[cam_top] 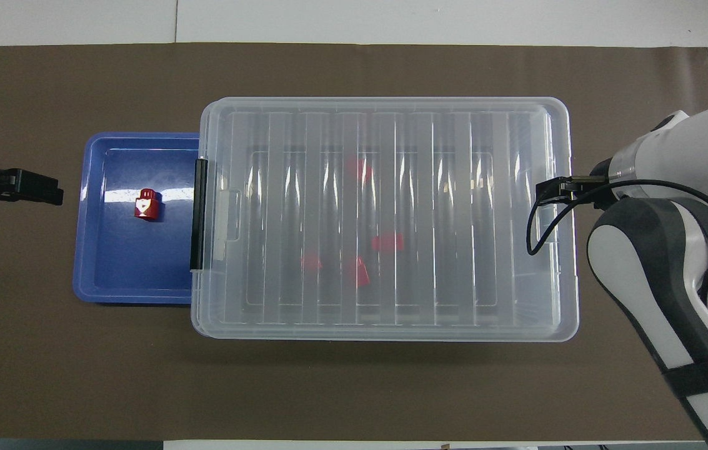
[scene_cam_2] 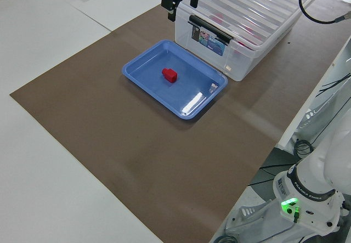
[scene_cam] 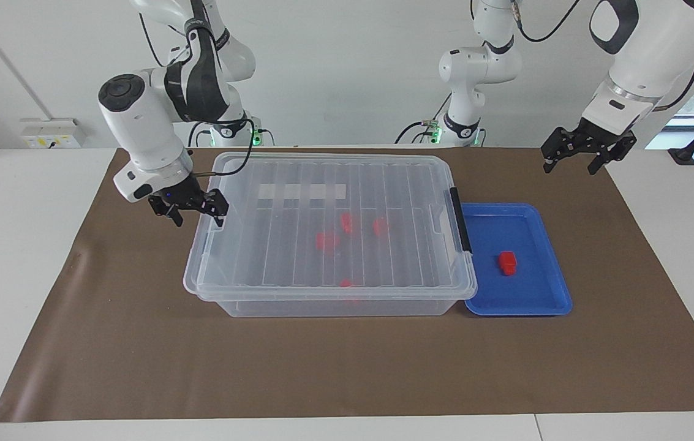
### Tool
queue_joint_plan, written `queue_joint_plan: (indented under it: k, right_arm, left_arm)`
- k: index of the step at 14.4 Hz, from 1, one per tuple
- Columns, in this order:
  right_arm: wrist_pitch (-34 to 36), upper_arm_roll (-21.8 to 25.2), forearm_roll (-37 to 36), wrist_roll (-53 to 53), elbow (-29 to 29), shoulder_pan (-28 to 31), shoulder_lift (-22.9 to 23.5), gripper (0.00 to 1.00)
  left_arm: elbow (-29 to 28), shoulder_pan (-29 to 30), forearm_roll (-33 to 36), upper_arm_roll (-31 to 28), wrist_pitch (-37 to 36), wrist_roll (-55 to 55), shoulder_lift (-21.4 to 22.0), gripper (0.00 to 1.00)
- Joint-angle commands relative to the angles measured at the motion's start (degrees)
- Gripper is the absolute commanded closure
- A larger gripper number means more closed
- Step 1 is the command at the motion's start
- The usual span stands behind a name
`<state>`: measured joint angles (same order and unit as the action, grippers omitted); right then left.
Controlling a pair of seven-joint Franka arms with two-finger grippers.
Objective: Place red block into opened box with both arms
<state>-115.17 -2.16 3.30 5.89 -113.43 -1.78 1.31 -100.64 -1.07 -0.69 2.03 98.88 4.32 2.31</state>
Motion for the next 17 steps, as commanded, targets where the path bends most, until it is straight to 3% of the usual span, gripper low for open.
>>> queue_joint_plan:
  k: [1,9,17]
  right_arm:
    - [-1.9,-0.3,0.1,-4.3,-3.5,2.4,-2.2,0.00]
    - [-2.2,-0.3,-1.4,-12.6,-4.1,6.8,-2.3,0.00]
    - [-2.2,-0.2,-2.1,-25.5,-3.6,14.5,-2.1,0.00]
  left_arm:
    - [-7.7,-0.3,-0.4,0.1,7.4,-0.1,1.9,0.00]
    - [-22.5,-2.3,-0.4,0.1,27.0,-0.1,-1.3,0.00]
    - [-25.7,-2.4,-0.4,0.1,41.6,-0.3,-10.0,0.00]
